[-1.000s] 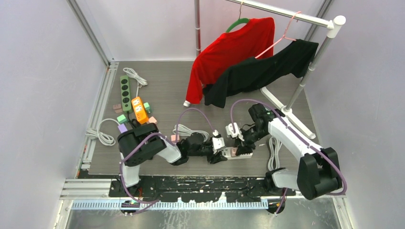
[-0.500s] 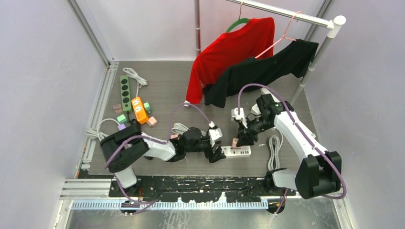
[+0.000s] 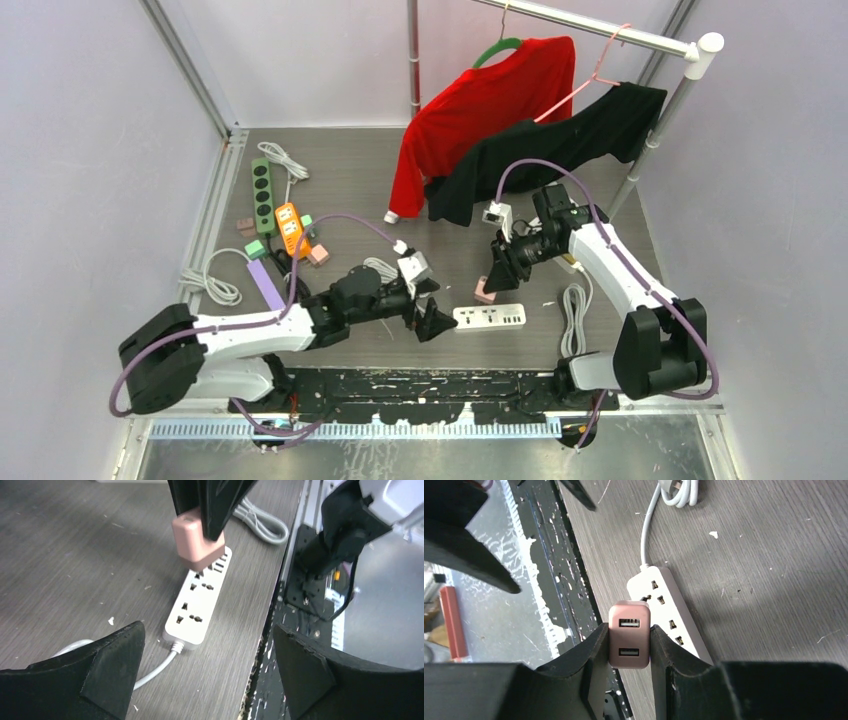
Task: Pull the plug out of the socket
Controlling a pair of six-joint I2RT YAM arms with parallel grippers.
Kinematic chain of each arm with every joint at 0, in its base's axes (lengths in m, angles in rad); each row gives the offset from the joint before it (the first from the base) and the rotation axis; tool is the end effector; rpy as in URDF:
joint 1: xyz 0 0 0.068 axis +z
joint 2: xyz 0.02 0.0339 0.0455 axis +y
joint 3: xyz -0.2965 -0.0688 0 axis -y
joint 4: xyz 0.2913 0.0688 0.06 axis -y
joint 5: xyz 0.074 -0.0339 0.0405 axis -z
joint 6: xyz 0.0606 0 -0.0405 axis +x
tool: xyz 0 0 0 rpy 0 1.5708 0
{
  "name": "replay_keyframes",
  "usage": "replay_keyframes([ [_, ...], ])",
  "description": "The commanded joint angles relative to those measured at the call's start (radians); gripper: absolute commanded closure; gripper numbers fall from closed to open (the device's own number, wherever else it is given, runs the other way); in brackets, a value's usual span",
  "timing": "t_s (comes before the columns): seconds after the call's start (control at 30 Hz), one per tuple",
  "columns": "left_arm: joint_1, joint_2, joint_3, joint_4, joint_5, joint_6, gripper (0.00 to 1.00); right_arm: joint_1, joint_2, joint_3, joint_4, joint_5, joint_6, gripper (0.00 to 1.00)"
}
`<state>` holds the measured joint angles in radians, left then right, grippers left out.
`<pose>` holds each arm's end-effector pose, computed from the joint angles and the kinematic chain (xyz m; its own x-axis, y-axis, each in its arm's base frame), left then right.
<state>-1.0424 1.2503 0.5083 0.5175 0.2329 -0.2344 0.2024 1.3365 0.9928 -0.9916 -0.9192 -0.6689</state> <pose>0.1450 -0.2761 0.2127 -0.3307 0.1182 -0.9363 0.9016 0.3328 -0.2764 0.2563 0.1018 0.2525 -0.5590 -0.4986 -0.6625 -0.8289 0.3156 0.4619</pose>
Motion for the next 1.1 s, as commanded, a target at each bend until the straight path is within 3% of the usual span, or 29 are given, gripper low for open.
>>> replay_keyframes([
  [0.0,0.011,-0.076,0.063,-0.097,-0.063,-0.155,0.02,-0.003,0.02,0.019,0.07,-0.026,0.153,0.98],
  [0.17,0.01,-0.023,0.108,-0.076,-0.064,-0.31,0.02,-0.003,0.029,0.019,0.083,-0.035,0.192,0.96],
  [0.27,-0.012,0.011,0.148,-0.1,-0.14,-0.388,0.02,-0.004,0.033,0.015,0.091,-0.03,0.202,0.95],
  [0.5,-0.166,0.127,0.379,-0.464,-0.6,-0.368,0.01,-0.003,0.04,0.015,0.094,-0.027,0.207,0.95],
  [0.6,-0.216,0.175,0.451,-0.545,-0.723,-0.358,0.0,-0.003,0.04,0.014,0.094,-0.026,0.209,0.95],
  [0.83,-0.261,0.251,0.521,-0.525,-0.758,-0.3,0.04,-0.002,0.044,0.012,0.096,-0.029,0.209,0.93],
  [0.93,-0.262,0.294,0.562,-0.545,-0.778,-0.311,0.18,-0.002,0.044,0.011,0.096,-0.029,0.211,0.93],
  [1.07,-0.263,0.358,0.628,-0.599,-0.82,-0.318,0.2,-0.002,0.043,0.011,0.096,-0.031,0.211,0.92],
])
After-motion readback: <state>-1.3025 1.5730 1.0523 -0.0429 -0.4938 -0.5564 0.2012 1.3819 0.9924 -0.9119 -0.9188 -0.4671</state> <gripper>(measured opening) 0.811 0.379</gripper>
